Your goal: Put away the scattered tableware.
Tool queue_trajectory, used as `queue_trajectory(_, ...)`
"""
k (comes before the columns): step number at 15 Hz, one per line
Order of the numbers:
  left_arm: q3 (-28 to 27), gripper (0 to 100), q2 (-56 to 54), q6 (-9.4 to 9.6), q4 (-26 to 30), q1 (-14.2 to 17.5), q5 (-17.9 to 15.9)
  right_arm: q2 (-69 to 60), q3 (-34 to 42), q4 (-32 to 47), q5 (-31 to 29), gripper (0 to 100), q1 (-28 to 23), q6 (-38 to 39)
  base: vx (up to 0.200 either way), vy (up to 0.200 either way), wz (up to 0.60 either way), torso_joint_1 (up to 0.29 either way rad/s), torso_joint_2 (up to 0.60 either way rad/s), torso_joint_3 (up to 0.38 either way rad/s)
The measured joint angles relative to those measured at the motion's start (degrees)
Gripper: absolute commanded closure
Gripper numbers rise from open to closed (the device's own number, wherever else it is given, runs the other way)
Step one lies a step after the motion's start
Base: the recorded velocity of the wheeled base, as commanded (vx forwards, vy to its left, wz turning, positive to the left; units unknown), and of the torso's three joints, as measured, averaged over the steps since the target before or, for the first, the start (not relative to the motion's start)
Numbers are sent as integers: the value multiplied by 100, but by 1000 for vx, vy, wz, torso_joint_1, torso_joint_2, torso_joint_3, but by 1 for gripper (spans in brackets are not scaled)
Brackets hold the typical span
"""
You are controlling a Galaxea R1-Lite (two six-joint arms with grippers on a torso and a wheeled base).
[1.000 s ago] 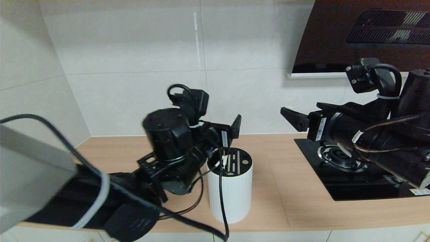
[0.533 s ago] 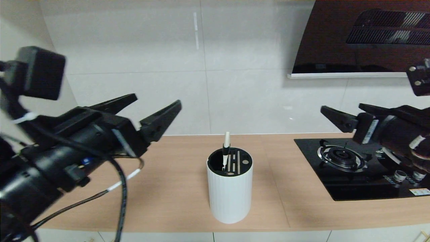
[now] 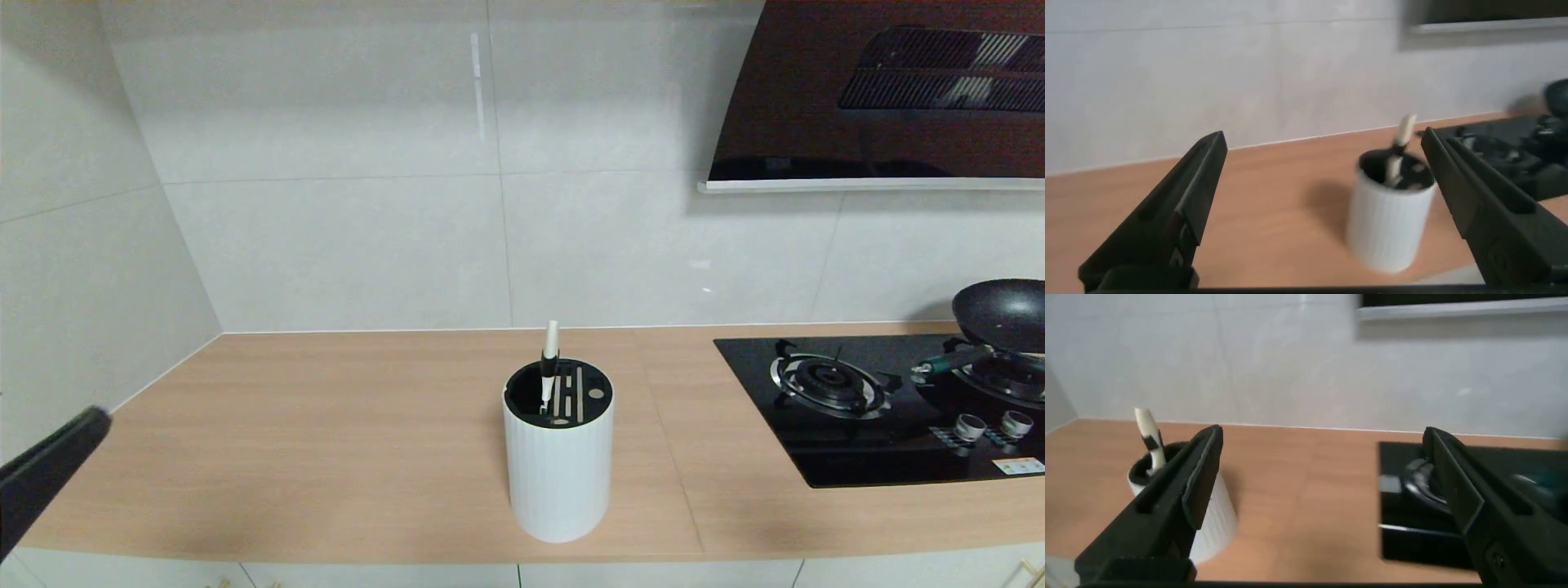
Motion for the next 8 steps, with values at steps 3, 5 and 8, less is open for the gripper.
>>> queue_trajectory(3,240,0,-1308,-1,945,623,-167,-1658,28,1705,196,0,-591,-148,0,0,0,0,0,0)
queue_trajectory(5,295,0,-2070,13,1503,1086,-235,-2495,141,2470,312,0,-989,-461,0,0,0,0,0,0)
queue_trajectory(8,354,0,-2814,51,1798,1720,-110,-3280,443,2601,366,0,-1469,-571,0,0,0,0,0,0)
